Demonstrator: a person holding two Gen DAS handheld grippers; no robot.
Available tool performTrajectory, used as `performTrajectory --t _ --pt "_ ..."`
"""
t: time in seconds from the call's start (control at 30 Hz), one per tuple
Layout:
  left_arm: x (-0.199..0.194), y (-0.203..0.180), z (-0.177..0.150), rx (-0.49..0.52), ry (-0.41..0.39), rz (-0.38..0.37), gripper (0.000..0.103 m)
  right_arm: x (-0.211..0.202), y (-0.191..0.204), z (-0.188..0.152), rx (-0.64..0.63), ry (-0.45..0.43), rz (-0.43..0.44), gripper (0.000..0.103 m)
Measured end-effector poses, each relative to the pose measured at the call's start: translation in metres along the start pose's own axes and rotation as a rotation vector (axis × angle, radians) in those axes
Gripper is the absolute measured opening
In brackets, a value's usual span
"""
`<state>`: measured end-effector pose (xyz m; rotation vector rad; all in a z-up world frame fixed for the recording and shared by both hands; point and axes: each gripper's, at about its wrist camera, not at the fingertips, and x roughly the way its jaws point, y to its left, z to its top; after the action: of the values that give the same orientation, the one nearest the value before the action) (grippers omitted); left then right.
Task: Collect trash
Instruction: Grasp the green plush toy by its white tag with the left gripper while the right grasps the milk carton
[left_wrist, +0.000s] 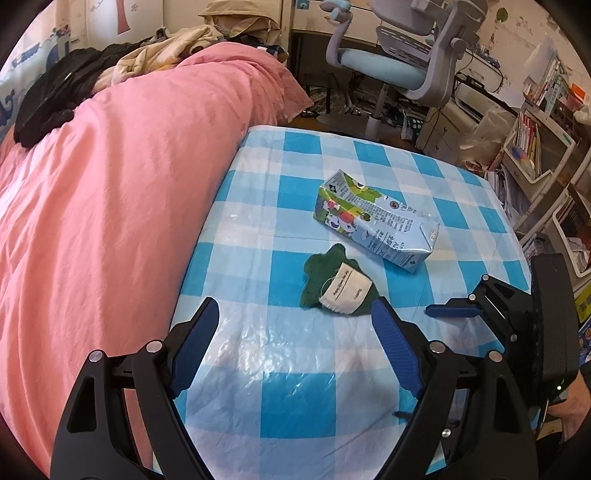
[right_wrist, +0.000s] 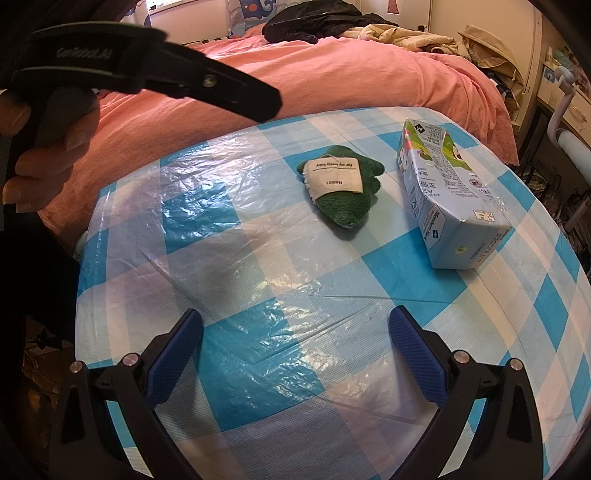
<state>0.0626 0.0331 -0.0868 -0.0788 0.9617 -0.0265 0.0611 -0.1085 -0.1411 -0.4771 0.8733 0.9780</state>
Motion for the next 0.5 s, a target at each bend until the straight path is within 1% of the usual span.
performTrajectory --t 0.13,0.23,0.27,0.37,0.47,0.5 --pt "0.008 -0.008 0.004 0.019 0.007 0.012 0.081 0.001 0.001 0.002 0.064 0.007 -0.039 0.097" --pt "0.013 -0.013 0.007 0.023 0.012 0.017 0.081 0.002 0.001 0.007 0.054 0.056 -0.049 0.097" --pt "0.015 -0.014 0.007 0.023 0.014 0.018 0.081 -0.002 -0.001 0.007 0.046 0.056 -0.080 0.097" --pt "0.019 -0.018 0.008 0.028 0.019 0.024 0.081 -0.022 -0.011 0.004 0.045 0.006 -0.189 0.097" --pt "0.026 -0.020 0.009 0.026 0.025 0.029 0.081 -0.045 -0.022 0.002 0.082 -0.072 -0.265 0.097" --pt "0.030 -0.021 0.010 0.023 0.029 0.030 0.081 -0.048 -0.024 0.003 0.088 -0.083 -0.287 0.097"
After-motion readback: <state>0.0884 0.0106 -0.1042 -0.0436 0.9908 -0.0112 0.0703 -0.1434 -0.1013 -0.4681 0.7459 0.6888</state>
